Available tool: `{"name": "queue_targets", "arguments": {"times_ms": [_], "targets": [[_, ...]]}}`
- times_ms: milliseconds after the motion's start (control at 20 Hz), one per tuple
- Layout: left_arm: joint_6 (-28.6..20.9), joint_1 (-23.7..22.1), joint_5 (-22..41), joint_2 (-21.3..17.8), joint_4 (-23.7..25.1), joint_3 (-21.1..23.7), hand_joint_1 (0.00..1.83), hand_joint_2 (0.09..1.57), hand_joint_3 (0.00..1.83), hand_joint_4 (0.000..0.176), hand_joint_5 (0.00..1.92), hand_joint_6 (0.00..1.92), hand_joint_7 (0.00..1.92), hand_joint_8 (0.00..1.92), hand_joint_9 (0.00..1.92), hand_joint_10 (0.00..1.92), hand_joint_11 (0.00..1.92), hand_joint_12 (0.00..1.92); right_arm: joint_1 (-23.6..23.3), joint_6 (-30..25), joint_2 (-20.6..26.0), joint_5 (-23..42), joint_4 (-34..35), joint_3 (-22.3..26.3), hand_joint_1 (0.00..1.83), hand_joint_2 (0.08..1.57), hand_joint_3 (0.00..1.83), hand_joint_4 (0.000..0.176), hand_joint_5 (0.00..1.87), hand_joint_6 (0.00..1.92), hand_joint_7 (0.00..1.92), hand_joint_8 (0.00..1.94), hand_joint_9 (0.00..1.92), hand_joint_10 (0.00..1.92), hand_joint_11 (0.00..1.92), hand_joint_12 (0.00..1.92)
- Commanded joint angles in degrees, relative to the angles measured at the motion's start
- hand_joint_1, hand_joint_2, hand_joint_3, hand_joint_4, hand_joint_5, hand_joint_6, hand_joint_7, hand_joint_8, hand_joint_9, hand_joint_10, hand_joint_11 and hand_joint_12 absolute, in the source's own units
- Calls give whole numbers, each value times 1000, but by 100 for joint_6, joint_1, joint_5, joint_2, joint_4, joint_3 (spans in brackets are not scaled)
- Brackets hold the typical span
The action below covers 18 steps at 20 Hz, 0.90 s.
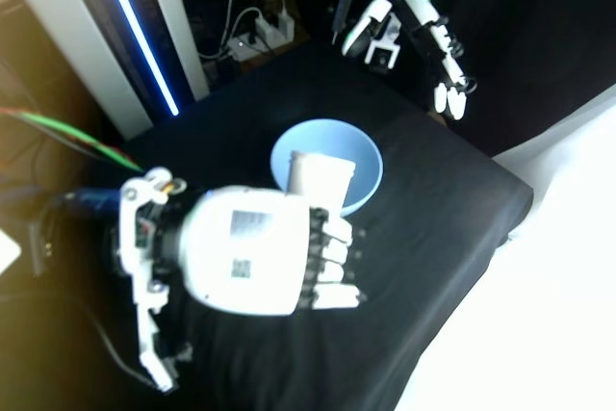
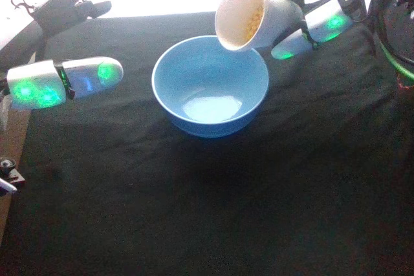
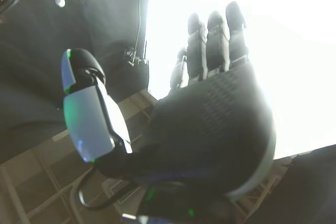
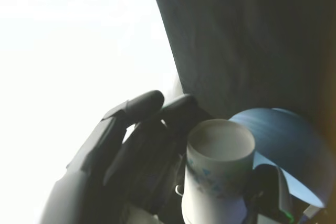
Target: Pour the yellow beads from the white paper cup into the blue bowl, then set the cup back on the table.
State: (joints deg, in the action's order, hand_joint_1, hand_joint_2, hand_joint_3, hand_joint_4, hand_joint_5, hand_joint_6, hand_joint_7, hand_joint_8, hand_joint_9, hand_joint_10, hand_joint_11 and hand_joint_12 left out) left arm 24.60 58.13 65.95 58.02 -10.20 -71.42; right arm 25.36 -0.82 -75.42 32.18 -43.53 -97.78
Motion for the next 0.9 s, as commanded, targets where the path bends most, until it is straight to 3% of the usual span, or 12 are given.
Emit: {"name": "queue_targets", "arguments": {"times_ms": [0,100,200,350,400,450,500,550,600,650,800,850], "targets": [[-58,-92,689,19,-52,-18,524,910,0,160,0,0,355,0,168,0,0,342,-135,-26,1,385,206,24,1277,1076,0,0,1250,296,991,1207,912,1339,785,1778],[-58,-96,682,19,-44,-18,526,913,1,163,0,0,353,2,165,1,0,344,-224,-25,2,324,32,54,1257,1076,0,0,1205,473,989,1132,847,1213,623,1748],[-58,-110,666,19,-23,-18,553,922,1,159,0,0,362,4,176,4,0,313,-308,-25,2,257,-154,91,1265,1081,0,0,1163,505,1005,1158,876,1291,665,1783],[-58,-119,655,23,-13,-19,552,925,2,160,0,0,358,1,186,7,0,310,-387,-25,2,200,-330,124,1243,1074,0,0,1164,660,993,1011,858,977,575,1619],[-58,-123,650,27,-8,-21,535,923,0,155,0,0,362,2,190,5,0,335,-399,-25,2,194,-349,127,1242,1078,0,0,1159,661,982,1035,853,965,543,1623],[-58,-125,641,29,-3,-23,531,920,0,156,0,0,369,4,194,6,0,342,-405,-25,3,191,-368,130,1253,1080,0,0,1178,545,981,1128,850,1170,600,1729],[-58,-126,633,30,0,-25,527,911,0,161,0,0,355,0,176,1,0,341,-412,-25,3,187,-387,134,1248,1085,1,0,1166,569,967,1143,847,1210,658,1724],[-58,-127,627,30,2,-27,541,915,0,149,0,0,361,2,182,2,0,321,-425,-25,4,184,-418,143,1257,1085,0,0,1170,518,977,1172,877,1281,740,1767],[-58,-129,622,30,4,-28,533,929,5,142,0,0,357,0,181,1,0,317,-450,-25,6,172,-469,159,1252,1084,0,0,1172,531,972,1160,853,1253,689,1768],[-58,-132,620,30,7,-28,539,930,4,151,0,0,359,1,178,0,0,314,-487,-25,6,148,-548,183,1250,1085,0,0,1172,538,964,1163,818,1234,616,1764],[-58,-138,610,31,15,-29,542,909,0,155,0,0,364,2,183,2,0,313,-582,-25,7,75,-755,236,1241,1080,0,0,1142,773,982,935,773,843,343,1656],[-58,-140,603,31,18,-30,542,908,0,161,0,0,361,1,182,1,0,309,-604,-25,7,59,-810,247,1240,1077,0,0,1162,688,978,999,810,950,480,1689]]}}
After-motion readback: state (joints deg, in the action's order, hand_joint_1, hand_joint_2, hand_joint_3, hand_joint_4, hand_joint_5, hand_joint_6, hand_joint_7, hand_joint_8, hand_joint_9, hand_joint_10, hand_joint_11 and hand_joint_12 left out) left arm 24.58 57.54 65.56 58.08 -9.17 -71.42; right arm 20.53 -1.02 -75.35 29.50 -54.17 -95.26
